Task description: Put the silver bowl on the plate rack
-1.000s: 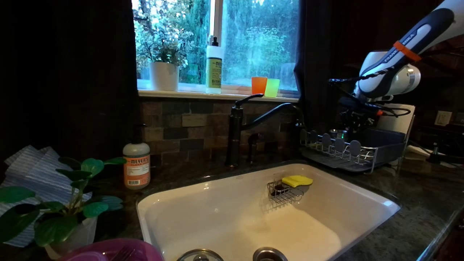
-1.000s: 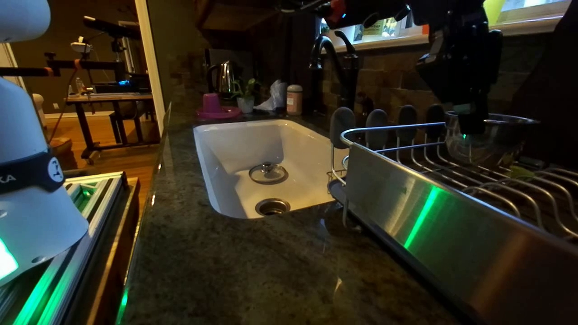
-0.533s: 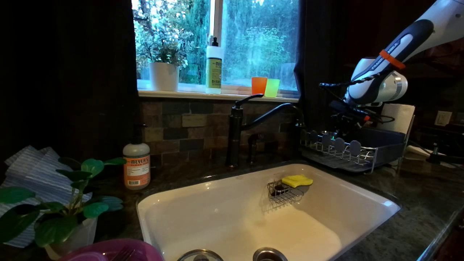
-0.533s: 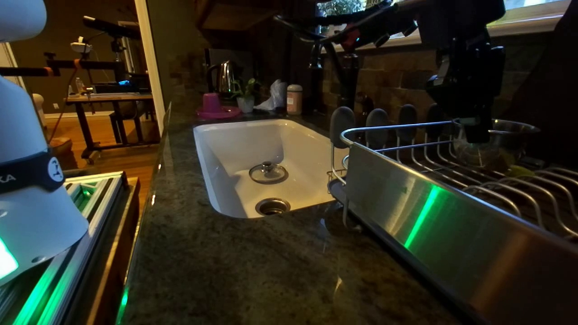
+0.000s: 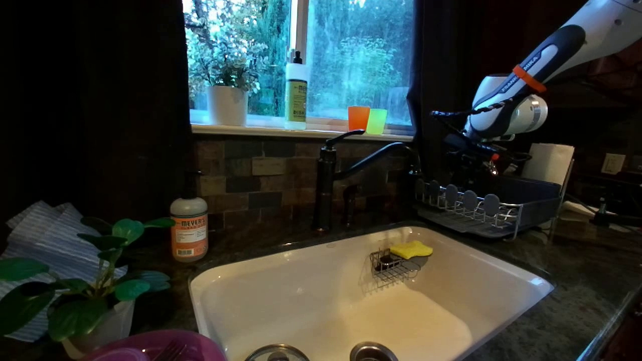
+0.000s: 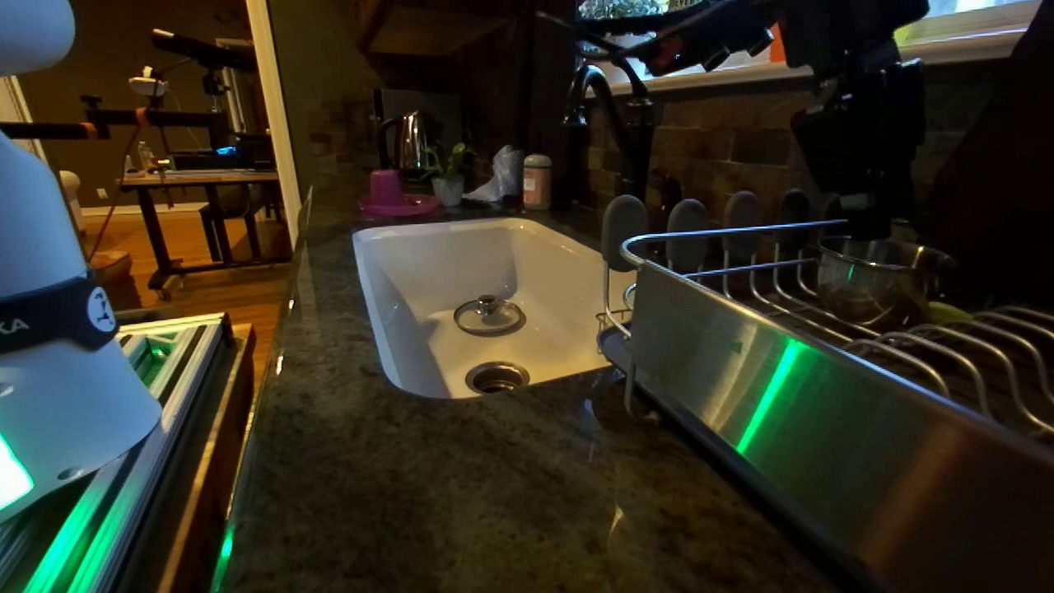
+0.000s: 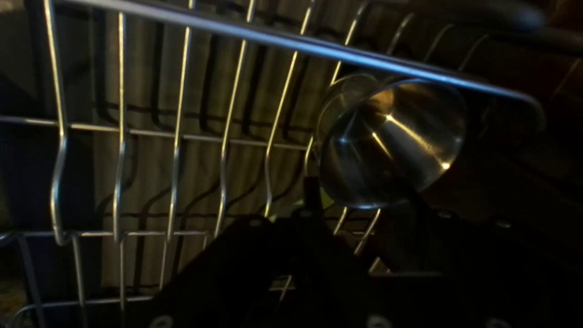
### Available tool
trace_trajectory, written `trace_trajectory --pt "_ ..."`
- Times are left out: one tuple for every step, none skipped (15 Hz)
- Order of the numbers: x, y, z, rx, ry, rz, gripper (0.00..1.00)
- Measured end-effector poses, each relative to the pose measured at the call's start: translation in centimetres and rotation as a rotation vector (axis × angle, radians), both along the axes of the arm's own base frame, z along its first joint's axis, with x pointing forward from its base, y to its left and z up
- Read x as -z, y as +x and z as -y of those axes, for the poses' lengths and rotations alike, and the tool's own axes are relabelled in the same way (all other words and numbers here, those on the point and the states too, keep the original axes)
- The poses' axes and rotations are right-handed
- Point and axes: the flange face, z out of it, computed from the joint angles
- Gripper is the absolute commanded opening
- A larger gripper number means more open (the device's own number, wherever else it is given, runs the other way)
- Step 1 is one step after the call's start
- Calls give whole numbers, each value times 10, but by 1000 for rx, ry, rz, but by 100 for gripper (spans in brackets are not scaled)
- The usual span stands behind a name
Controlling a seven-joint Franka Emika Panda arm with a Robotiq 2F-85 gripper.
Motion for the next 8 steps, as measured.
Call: trace_trajectory --pt "-10 0 -2 -6 -21 -19 84" --pt "-25 -3 -3 -16 -59 -45 92" --pt "-42 -9 -5 -38 -100 -78 98" --pt "-61 -18 -8 -75 -130 -107 100" --pt "-81 -28 -12 -125 -147 -124 100" --pt "-100 -40 -19 -183 -160 -135 100" --pt "-118 -52 -25 -240 -170 -132 100" --pt "-134 -65 -32 -297 -176 -125 100"
